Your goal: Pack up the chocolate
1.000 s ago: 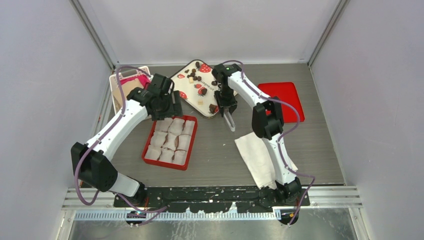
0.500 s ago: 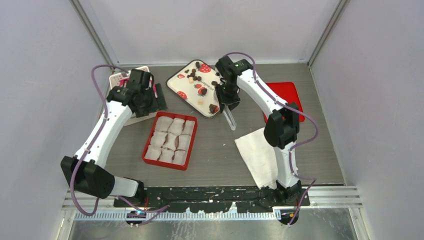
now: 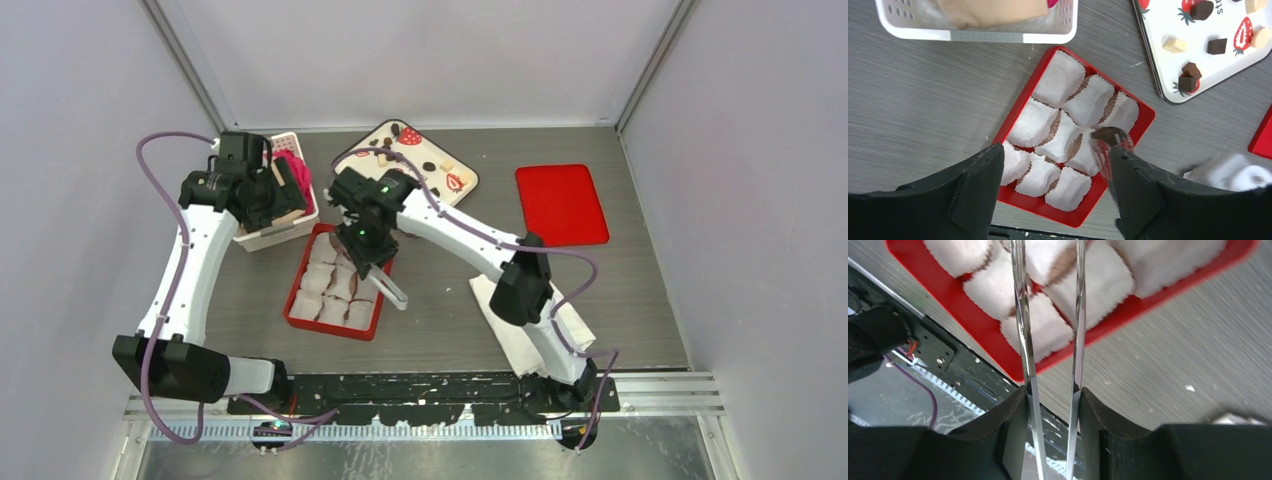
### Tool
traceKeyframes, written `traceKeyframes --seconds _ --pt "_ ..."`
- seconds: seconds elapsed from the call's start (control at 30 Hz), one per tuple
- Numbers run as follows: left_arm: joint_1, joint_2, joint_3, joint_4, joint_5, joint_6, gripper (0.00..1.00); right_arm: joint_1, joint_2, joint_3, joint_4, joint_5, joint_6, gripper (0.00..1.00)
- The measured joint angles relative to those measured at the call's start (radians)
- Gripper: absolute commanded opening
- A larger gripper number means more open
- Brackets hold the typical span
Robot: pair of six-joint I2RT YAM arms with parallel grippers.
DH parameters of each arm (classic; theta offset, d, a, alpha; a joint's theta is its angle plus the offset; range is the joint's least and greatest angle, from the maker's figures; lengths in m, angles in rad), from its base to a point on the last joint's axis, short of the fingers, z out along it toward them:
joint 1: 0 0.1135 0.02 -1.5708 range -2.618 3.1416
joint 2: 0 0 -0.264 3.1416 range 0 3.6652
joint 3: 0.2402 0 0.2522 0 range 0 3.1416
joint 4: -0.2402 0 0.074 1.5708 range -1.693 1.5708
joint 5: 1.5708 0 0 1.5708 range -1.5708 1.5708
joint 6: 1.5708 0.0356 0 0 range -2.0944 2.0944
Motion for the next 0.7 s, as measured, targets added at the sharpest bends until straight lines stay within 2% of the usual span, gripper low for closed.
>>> traceKeyframes --seconds 0.13,0.33,0.7 --pt "0.020 -0.020 0.000 -0.014 -0.005 -0.016 0.78 0.054 0.100 0.105 0.018 0.003 0.032 0.01" --pt "0.027 -0.059 -0.008 -0.016 -0.005 -0.031 0.78 0.044 0.217 0.194 0.044 0.052 0.081 0.01" --pt "0.027 -0.070 -0.025 -0.016 -0.004 -0.033 0.78 0.040 0.319 0.266 0.063 0.103 0.083 0.03"
